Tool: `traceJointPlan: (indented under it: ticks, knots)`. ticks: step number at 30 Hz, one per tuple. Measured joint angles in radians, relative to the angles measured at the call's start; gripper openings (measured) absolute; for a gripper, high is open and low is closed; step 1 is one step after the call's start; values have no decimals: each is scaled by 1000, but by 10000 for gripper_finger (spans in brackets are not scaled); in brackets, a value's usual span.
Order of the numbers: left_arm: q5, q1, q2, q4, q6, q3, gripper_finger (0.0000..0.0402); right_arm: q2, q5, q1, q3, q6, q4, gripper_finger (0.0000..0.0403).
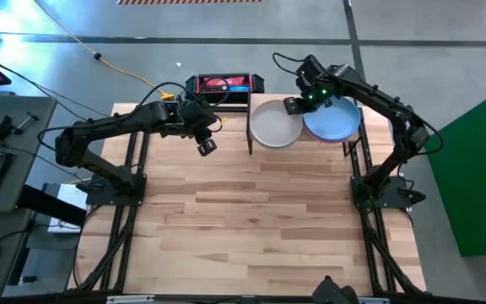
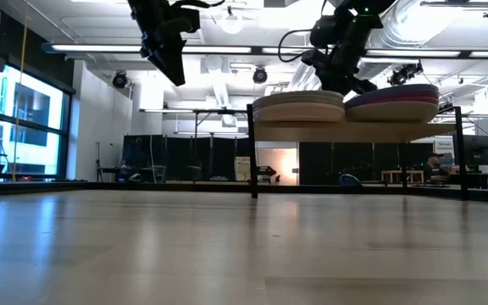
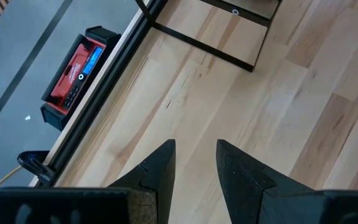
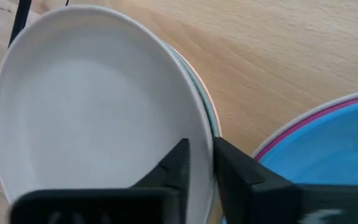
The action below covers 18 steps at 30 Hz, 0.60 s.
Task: Place and stack plates onto a shelf
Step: Stack the gray plate on top of the light blue plate on the shelf
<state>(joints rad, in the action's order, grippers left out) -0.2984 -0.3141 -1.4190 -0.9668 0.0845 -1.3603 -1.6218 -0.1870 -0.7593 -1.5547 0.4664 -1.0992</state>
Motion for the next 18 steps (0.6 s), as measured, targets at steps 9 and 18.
traceJointPlan:
  ticks: [9, 18]
  knots:
    - [0, 0, 0, 0, 0, 0, 104, 2, 22, 0, 0, -57, 7, 126]
    - [0, 0, 0, 0, 0, 0, 104, 80, 9, 0, -2, -163, 9, 129]
